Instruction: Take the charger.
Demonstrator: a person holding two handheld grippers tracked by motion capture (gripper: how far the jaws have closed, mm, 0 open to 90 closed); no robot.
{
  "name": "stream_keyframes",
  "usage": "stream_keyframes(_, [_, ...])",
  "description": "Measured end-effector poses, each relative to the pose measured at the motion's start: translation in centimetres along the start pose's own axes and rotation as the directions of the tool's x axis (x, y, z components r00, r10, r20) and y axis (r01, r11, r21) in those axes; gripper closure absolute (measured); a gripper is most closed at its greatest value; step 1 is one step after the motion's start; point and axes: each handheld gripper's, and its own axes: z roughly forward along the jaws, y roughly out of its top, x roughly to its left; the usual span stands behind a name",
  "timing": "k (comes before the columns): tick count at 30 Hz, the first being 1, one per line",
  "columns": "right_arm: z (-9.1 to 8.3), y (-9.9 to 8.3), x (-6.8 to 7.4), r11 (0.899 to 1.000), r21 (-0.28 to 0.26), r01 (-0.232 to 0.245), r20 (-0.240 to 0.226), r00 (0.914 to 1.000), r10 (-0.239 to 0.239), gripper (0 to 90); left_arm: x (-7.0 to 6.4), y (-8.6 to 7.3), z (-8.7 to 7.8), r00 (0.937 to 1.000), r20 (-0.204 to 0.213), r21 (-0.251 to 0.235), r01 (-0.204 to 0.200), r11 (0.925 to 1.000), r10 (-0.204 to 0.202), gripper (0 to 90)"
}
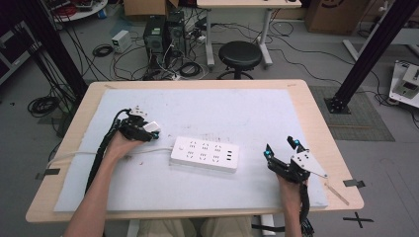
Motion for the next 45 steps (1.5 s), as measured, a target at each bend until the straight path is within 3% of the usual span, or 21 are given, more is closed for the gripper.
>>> stream_keyframes(12, [0.0,0.0,0.0,1.0,-0.001,0.003,-0.001,1.0,-0.003,19.9,0.1,0.0,-0.2,0.9999,0.003,-0.005,-0.013,0.9999,0.013,42.2])
stream_keyframes(26, [-0.1,0.0,0.0,1.0,0.008,-0.015,0.002,0.9999,0.015,19.9,-0.3,0.2,-0.4,0.999,-0.002,0.0,-0.045,0.999,0.045,42.4])
stream_keyframes(29, [0.0,0.0,-0.1,1.0,0.0,-0.012,-0.003,0.9999,0.012,19.9,-0.6,0.4,-0.7,0.9985,-0.006,-0.014,-0.055,0.9984,0.054,42.4])
stream_keyframes(31, [0.0,0.0,-0.1,1.0,-0.001,-0.008,-0.002,1.0,0.008,19.9,-1.1,0.8,-1.9,0.9978,-0.011,-0.061,-0.066,0.996,0.066,42.4])
stream_keyframes(33, [0.0,0.0,-0.1,1.0,0.0,-0.007,-0.001,1.0,0.007,19.9,-1.1,0.8,-1.9,0.9978,-0.011,-0.061,-0.066,0.996,0.066,42.4])
stream_keyframes(34, [0.0,0.0,-0.1,1.0,0.001,-0.008,0.0,1.0,0.008,19.9,-1.5,1.1,-3.0,0.9967,-0.015,-0.088,-0.08,0.9929,0.079,42.4])
stream_keyframes(38, [0.0,0.0,-0.1,1.0,-0.001,-0.001,0.0,1.0,0.001,19.9,-2.5,1.5,-4.5,0.9947,-0.025,-0.128,-0.102,0.9865,0.099,42.4])
stream_keyframes(45, [0.0,0.0,0.0,0.999,0.015,-0.036,0.003,0.9994,0.036,19.9,-4.0,1.5,-6.3,0.9937,-0.026,-0.201,-0.112,0.9732,0.109,42.4])
